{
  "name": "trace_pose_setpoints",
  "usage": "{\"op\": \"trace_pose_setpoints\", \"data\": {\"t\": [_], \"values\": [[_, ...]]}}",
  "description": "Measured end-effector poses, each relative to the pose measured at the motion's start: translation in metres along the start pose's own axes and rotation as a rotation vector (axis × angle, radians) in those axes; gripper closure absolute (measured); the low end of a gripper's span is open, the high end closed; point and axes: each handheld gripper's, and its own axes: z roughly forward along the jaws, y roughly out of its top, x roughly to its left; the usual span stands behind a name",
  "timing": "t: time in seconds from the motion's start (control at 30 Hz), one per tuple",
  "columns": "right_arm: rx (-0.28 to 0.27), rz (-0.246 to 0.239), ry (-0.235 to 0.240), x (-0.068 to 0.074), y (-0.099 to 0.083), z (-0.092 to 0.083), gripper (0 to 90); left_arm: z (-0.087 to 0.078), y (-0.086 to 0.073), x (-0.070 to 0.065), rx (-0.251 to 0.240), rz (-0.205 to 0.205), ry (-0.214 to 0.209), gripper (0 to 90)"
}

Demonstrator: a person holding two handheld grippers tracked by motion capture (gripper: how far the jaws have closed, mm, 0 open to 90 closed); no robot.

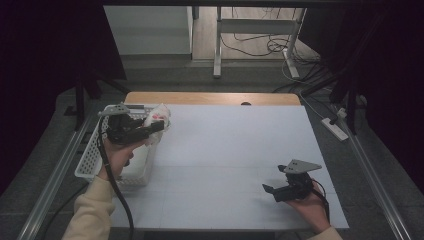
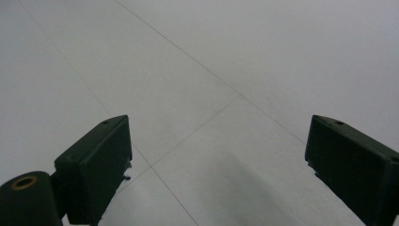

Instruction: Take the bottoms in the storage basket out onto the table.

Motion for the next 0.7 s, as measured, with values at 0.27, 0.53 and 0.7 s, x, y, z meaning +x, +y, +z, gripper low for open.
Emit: {"op": "trace_pose_setpoints", "data": {"t": [0.27, 0.53, 0.7], "values": [[-0.001, -0.002, -0.001, 0.0, 0.0, 0.0, 7.8, 0.009, 0.0, -0.005, -0.002, -0.004, -0.009, 54.3], [-0.001, -0.001, -0.001, 0.0, 0.0, 0.0, 7.8, 0.021, -0.001, -0.007, 0.004, -0.026, -0.024, 54.3], [0.001, -0.001, -0.002, 0.0, 0.0, 0.0, 7.8, 0.03, 0.0, -0.013, 0.014, -0.016, -0.031, 54.3]]}}
